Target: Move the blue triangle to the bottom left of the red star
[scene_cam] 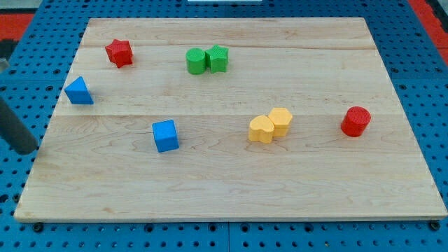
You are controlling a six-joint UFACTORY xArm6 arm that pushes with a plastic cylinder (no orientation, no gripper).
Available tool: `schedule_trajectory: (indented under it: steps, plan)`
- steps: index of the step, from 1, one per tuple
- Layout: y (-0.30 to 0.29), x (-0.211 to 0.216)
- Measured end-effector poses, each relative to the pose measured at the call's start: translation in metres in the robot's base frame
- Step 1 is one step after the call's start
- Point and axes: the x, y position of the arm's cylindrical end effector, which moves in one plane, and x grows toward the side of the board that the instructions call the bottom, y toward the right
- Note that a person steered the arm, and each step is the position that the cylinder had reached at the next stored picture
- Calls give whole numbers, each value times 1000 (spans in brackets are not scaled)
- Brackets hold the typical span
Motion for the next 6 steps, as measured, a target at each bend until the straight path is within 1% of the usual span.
schedule_trajectory:
  steps: [1,2,3,6]
  plan:
    - [14,-55]
    - [14,-63]
    - [47,-105]
    - [65,-112]
